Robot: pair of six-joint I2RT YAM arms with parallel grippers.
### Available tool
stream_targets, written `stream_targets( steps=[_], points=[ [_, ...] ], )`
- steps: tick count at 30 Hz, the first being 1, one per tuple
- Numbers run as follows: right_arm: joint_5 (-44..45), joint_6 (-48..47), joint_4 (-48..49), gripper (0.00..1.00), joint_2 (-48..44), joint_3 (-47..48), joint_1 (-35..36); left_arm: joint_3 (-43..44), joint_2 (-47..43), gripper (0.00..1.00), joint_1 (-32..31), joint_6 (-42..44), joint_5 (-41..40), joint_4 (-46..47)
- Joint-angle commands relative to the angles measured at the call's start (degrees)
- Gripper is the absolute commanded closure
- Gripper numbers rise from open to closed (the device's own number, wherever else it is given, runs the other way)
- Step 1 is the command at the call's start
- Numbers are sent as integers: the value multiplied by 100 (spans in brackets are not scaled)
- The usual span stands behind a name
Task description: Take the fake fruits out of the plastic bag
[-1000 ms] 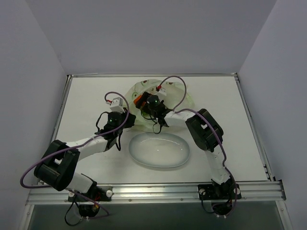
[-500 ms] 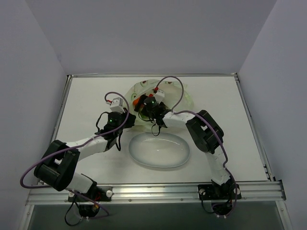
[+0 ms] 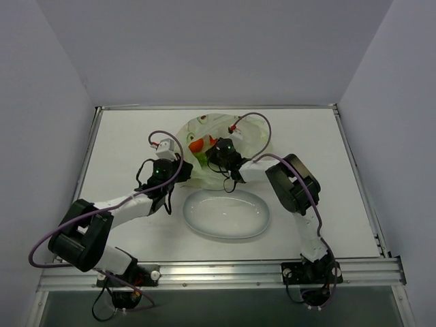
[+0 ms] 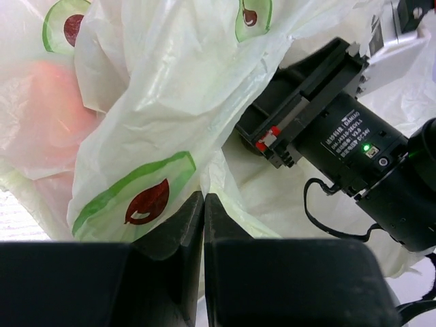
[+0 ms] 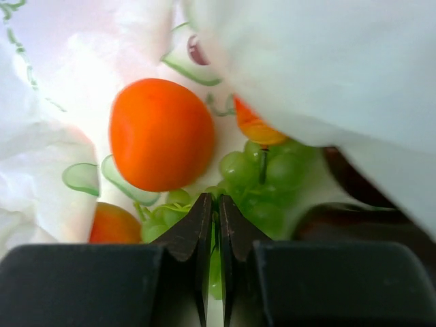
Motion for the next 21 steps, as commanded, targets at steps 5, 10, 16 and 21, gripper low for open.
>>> stream_targets(
  steps=[5, 10, 16, 21],
  points=[
    [250, -314, 998, 100, -1259, -932, -170, 155, 35, 98, 39, 147, 173, 206],
    [198, -500, 1148, 100, -2014, -1485, -231, 357, 246, 98, 13, 332, 456, 127],
    [417, -816, 816, 100, -2806, -1961, -328, 437, 255, 98, 13, 420, 596, 83],
    [515, -957, 586, 100, -3219, -2198, -337, 428, 290, 98, 13, 402, 579, 92]
  ],
)
